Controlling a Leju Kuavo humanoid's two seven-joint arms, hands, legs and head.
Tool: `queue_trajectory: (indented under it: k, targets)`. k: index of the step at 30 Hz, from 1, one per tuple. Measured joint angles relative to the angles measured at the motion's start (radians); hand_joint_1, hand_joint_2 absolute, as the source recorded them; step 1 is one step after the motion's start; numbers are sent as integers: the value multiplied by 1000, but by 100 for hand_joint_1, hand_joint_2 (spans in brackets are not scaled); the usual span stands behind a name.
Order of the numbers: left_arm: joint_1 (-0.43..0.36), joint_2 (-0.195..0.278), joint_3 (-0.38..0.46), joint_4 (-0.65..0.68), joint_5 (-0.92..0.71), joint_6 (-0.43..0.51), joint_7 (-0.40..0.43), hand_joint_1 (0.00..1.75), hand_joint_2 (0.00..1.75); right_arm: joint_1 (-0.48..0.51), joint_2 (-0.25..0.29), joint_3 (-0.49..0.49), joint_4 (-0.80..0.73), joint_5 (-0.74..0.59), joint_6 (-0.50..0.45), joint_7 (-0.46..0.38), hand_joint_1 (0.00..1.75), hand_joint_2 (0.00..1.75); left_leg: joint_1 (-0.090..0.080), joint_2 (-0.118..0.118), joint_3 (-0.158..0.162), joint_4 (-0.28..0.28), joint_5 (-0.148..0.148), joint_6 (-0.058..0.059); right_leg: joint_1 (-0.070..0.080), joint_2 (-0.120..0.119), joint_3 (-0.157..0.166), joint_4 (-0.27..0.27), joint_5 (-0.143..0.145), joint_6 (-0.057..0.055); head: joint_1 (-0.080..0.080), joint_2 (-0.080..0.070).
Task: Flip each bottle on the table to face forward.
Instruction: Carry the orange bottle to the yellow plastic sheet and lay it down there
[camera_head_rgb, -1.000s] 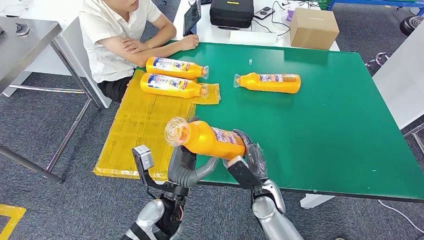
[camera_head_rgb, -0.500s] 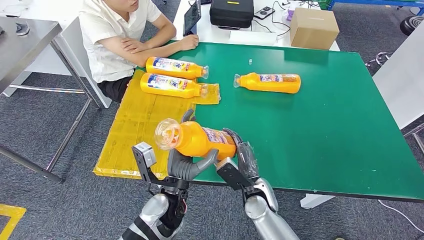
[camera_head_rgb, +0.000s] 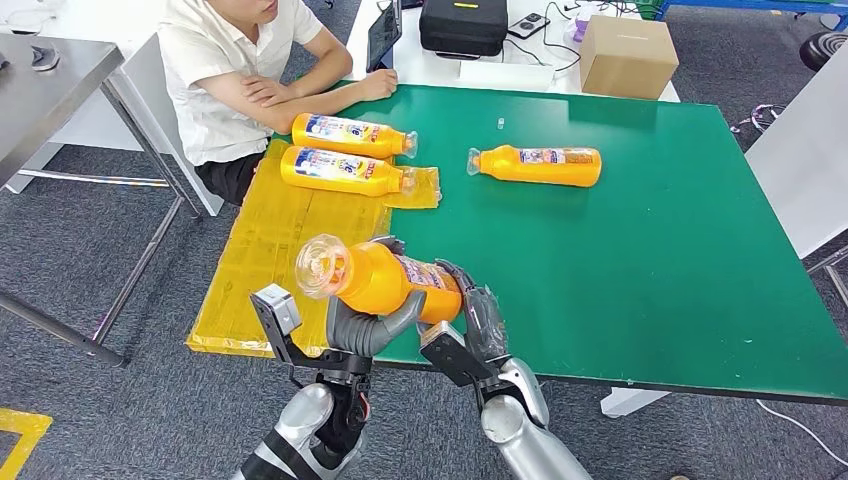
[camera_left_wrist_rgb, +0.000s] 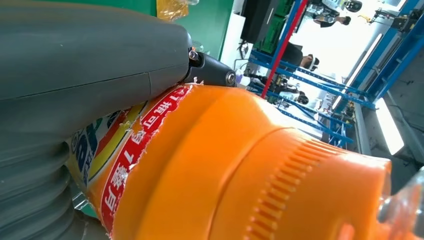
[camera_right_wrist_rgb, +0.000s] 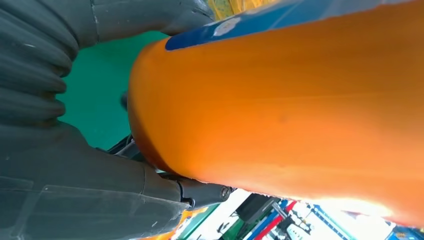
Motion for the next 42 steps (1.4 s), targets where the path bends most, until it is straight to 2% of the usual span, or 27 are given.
queue_trajectory:
  k: [2, 7, 11, 19, 22, 27, 31, 35, 38, 42]
  targets:
    - [3, 0, 8, -7, 3, -2, 1, 175, 175, 3, -1, 10, 4, -3, 13, -5, 0, 175, 0, 0, 0, 0, 0, 0, 0, 0, 0, 0, 0, 0, 0, 0]
    - [21, 1, 43, -36, 49, -24, 25, 175, 175, 22, -6, 35, 9, -23, 79, -23, 0, 175, 0, 0, -1, 0, 0, 0, 0, 0, -1, 0, 0, 0, 0, 0]
    - [36, 4, 68, -57, 70, -35, 35, 175, 175, 34, -13, 50, 9, -34, 103, -31, 0, 0, 0, 0, -1, 0, 0, 0, 0, 0, -1, 0, 0, 0, 0, 0]
    - [63, 3, 129, -104, 139, -43, 53, 175, 175, 57, -28, 63, 8, -41, 145, -49, 0, 0, 0, 1, -1, 0, 0, 0, 0, 0, -2, 0, 0, 0, 0, 0]
    - [86, 1, 161, -134, 114, -20, 54, 175, 175, 82, -39, 64, 1, -29, 127, -66, 0, 0, 0, 1, -1, 0, 0, 0, 0, 1, -2, 0, 0, 0, 0, 0]
    - [81, 14, 194, -160, -125, 62, -17, 175, 175, 158, -85, 41, -40, 25, 63, -72, 0, 0, 0, -1, -3, 0, 0, 0, 0, 0, -3, 0, 0, 0, 0, 0]
    - [79, 30, 209, -181, -352, 158, -29, 175, 175, 204, -116, -21, -97, 95, -48, -72, 0, 0, 0, 0, -3, 0, 0, 0, 0, 0, -2, 0, 0, 0, 0, 0]
    - [59, 58, 198, -158, -680, 289, 43, 175, 175, 229, -127, -82, -146, 194, -156, -60, 0, 0, 0, 0, -2, 0, 0, 0, 0, 0, -2, 0, 0, 0, 0, 0]
    - [32, 77, 185, -89, -891, 305, 139, 175, 175, 234, -128, -121, -166, 234, -201, -47, 0, 0, 0, 0, -2, 0, 0, 0, 0, 0, -2, 0, 0, 0, 0, 0]
    - [11, 94, 173, -16, -984, 301, 185, 175, 175, 234, -127, -159, -179, 243, -211, -42, 0, 0, 0, 2, -2, 0, 0, 0, 0, 1, -3, 0, 0, 0, 0, 0]
